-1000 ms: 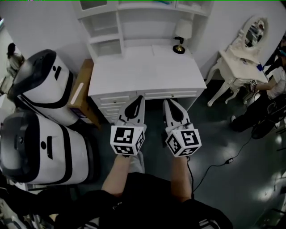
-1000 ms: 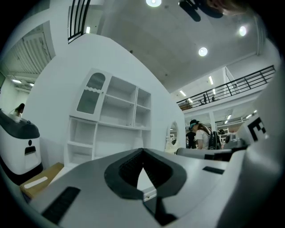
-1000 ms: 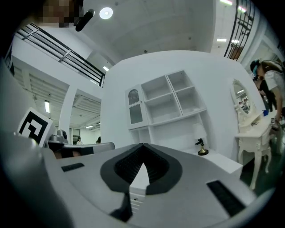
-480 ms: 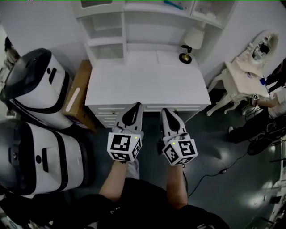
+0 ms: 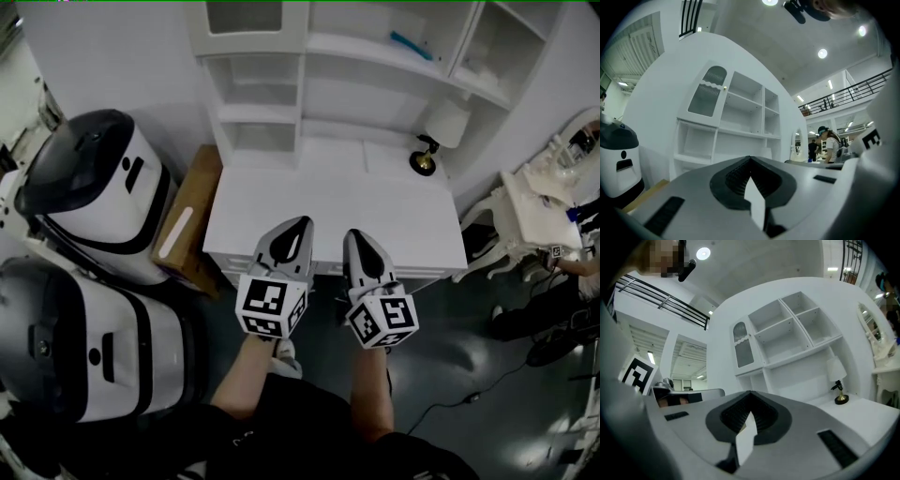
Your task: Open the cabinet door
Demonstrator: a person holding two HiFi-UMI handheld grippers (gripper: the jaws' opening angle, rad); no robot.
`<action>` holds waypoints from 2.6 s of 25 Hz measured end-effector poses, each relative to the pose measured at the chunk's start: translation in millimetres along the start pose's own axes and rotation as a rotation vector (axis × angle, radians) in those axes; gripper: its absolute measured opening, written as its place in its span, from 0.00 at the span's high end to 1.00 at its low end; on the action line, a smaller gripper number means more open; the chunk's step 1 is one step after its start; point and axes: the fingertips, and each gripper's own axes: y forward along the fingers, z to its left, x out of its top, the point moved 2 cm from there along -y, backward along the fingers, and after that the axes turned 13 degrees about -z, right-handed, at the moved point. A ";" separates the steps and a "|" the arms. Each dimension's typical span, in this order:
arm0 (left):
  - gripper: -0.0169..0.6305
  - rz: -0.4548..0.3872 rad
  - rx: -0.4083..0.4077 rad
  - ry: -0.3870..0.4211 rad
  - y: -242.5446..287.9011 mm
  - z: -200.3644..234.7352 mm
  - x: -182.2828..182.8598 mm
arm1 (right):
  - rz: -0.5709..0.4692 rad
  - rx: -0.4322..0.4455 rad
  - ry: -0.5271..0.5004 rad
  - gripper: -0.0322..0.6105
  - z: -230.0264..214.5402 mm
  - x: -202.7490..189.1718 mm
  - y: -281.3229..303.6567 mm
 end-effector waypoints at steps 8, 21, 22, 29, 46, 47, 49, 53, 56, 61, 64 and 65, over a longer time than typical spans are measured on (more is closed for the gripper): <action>0.96 -0.014 0.032 -0.020 29.4 53.5 2.5 | 0.027 0.019 -0.038 0.92 1.8 -13.7 56.4; 0.96 -0.027 0.055 -0.066 49.7 76.4 -0.9 | 0.060 0.067 -0.072 0.92 4.2 -22.2 91.9; 0.96 -0.032 0.059 -0.069 53.1 76.4 -0.5 | 0.058 0.076 -0.076 0.92 2.4 -21.0 96.4; 0.96 -0.051 0.109 -0.009 77.6 104.3 7.2 | 0.024 0.151 -0.055 0.92 4.3 -25.5 142.9; 0.96 -0.102 0.141 0.080 199.1 138.6 16.7 | -0.056 0.254 -0.027 0.92 -65.0 -5.5 262.4; 0.96 -0.107 0.148 0.085 203.7 141.1 17.8 | -0.059 0.264 -0.027 0.92 -66.8 -4.4 268.6; 0.96 -0.118 0.169 0.095 211.3 147.8 19.8 | -0.066 0.288 -0.024 0.92 -68.4 -2.6 280.6; 0.96 -0.126 0.206 0.110 223.9 159.2 21.6 | -0.076 0.350 -0.013 0.92 -67.9 1.6 300.8; 0.96 -0.138 0.227 0.123 233.1 164.8 25.0 | -0.086 0.379 -0.010 0.92 -70.7 5.3 315.1; 0.96 -0.158 0.264 0.155 245.4 175.5 33.1 | -0.122 0.431 -0.011 0.90 -71.0 17.1 339.7; 0.96 -0.161 0.286 0.172 249.5 182.3 36.2 | -0.157 0.453 -0.024 0.87 -70.7 27.2 354.1; 0.96 -0.157 0.292 0.177 250.7 184.7 36.3 | -0.165 0.458 -0.029 0.86 -71.2 30.0 358.9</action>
